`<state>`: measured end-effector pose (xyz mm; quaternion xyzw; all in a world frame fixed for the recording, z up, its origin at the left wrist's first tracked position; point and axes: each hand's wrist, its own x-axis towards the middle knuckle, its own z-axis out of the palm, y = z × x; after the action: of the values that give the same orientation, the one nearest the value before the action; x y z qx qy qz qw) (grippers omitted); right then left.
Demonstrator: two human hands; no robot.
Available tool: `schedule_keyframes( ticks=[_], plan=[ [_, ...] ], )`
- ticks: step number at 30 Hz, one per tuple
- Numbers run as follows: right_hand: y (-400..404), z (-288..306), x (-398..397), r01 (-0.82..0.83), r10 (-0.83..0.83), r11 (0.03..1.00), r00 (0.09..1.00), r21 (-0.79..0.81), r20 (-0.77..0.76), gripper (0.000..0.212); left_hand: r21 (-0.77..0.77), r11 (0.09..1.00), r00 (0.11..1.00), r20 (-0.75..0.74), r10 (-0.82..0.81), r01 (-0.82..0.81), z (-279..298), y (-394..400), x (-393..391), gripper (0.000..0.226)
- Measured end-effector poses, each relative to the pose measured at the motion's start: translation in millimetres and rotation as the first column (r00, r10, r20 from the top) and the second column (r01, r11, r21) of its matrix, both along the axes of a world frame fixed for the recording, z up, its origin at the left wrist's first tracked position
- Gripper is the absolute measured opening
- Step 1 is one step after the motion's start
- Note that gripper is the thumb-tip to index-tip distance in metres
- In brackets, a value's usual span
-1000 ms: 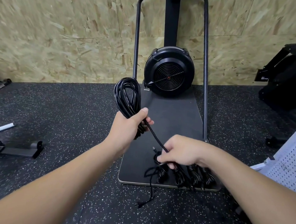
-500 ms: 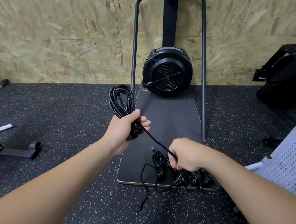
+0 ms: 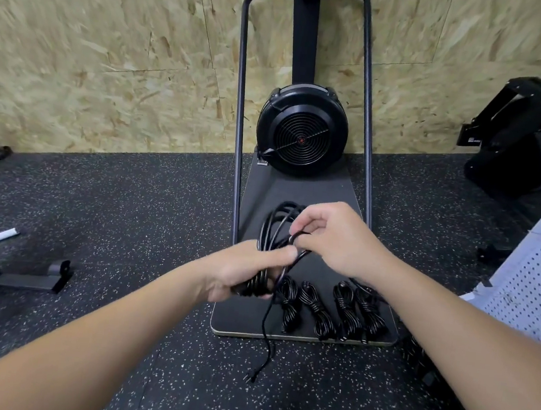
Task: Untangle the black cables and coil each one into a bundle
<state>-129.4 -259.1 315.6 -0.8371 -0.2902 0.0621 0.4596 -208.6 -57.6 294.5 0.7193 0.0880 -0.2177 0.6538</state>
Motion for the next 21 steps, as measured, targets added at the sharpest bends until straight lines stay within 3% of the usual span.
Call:
schedule_keyframes(
  ticks=[3,5,8,9,14,18,21],
  plan=[
    [5,-3,-3,0.155,-0.153,0.988,0.986,-0.025,0.073,0.021,0.067,0.989,0.991,0.024,-0.132,0.130,3,-4,-3,0.031],
    [8,-3,-9,0.223,-0.218,0.975,0.967,-0.022,0.131,0.022,0.148,0.984,0.992,0.068,-0.107,0.096,1,-3,-2,0.030],
    [6,-1,-13,0.202,-0.190,0.977,0.969,-0.068,0.159,0.023,0.155,0.987,0.994,0.100,-0.048,0.032,-1,-3,-2,0.007],
    [5,-1,-13,0.180,-0.163,0.977,0.976,-0.111,0.144,0.024,0.140,0.990,0.994,0.101,-0.031,0.017,-1,-3,-2,0.013],
    [0,-13,-8,0.047,-0.035,0.942,0.999,-0.333,0.040,0.041,-0.049,0.984,0.977,0.125,0.174,-0.169,-5,3,4,0.024],
    [-8,-26,0,-0.066,0.063,0.884,0.998,-0.464,-0.021,0.029,-0.185,0.936,0.928,0.168,0.332,-0.301,0,18,12,0.034],
    [-16,-31,5,-0.200,0.147,0.798,0.979,-0.568,-0.139,0.026,-0.324,0.871,0.883,0.169,0.438,-0.371,6,31,17,0.025]
  ],
)
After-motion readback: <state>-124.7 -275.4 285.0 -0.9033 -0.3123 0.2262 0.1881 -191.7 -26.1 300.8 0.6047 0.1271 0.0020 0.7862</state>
